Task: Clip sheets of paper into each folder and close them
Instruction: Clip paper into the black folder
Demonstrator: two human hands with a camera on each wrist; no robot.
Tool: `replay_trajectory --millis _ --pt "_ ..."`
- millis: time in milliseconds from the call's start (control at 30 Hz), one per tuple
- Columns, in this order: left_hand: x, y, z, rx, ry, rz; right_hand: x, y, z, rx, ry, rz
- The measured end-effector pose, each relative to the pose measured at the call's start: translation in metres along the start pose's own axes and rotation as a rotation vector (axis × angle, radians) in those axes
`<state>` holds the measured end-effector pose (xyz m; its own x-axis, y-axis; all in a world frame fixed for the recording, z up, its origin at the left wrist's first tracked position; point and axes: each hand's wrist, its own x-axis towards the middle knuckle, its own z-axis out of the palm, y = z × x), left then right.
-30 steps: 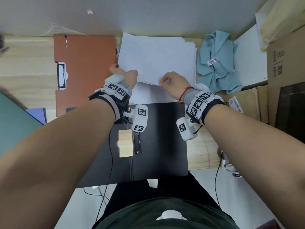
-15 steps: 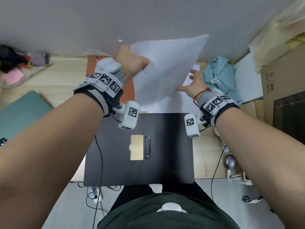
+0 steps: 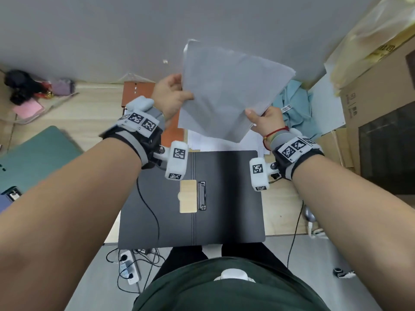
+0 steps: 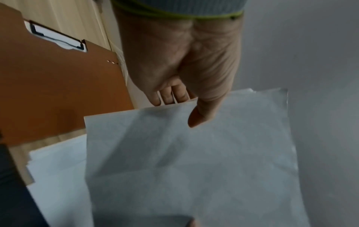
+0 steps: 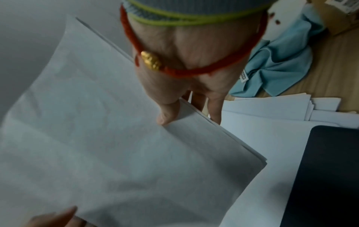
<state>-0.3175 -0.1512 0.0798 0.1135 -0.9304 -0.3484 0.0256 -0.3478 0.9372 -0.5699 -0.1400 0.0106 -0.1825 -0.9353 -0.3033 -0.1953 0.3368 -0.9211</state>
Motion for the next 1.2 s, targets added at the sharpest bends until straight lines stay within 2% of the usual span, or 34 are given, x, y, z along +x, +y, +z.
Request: replay_trajectory --millis 300,600,733,867,1033,1200 --pt "-0.007 -0.032 0.007 0.304 -0.003 0.025 -0.008 -0.011 -0.006 -0.014 -0.084 0.058" --pt "0.0 -0.038 0.004 0.354 0.014 0.067 -0.002 -0.017 0.001 -0.021 -0.059 0.086" --pt "0.001 -0.053 0.003 0.431 -0.052 0.006 0.005 -0.002 0.0 -0.241 -0.107 0.189" --pt "-0.001 -0.062 0.003 0.589 -0.06 0.079 0.01 0.0 -0.003 -0.323 -0.059 0.189" --pt "0.0 -0.049 0.008 0.455 -0.07 0.132 0.006 -0.022 -0.001 -0.284 -0.033 0.114" --pt "0.0 -0.046 0.006 0.404 -0.035 0.09 -0.007 -0.031 0.002 -0.322 -0.12 0.143"
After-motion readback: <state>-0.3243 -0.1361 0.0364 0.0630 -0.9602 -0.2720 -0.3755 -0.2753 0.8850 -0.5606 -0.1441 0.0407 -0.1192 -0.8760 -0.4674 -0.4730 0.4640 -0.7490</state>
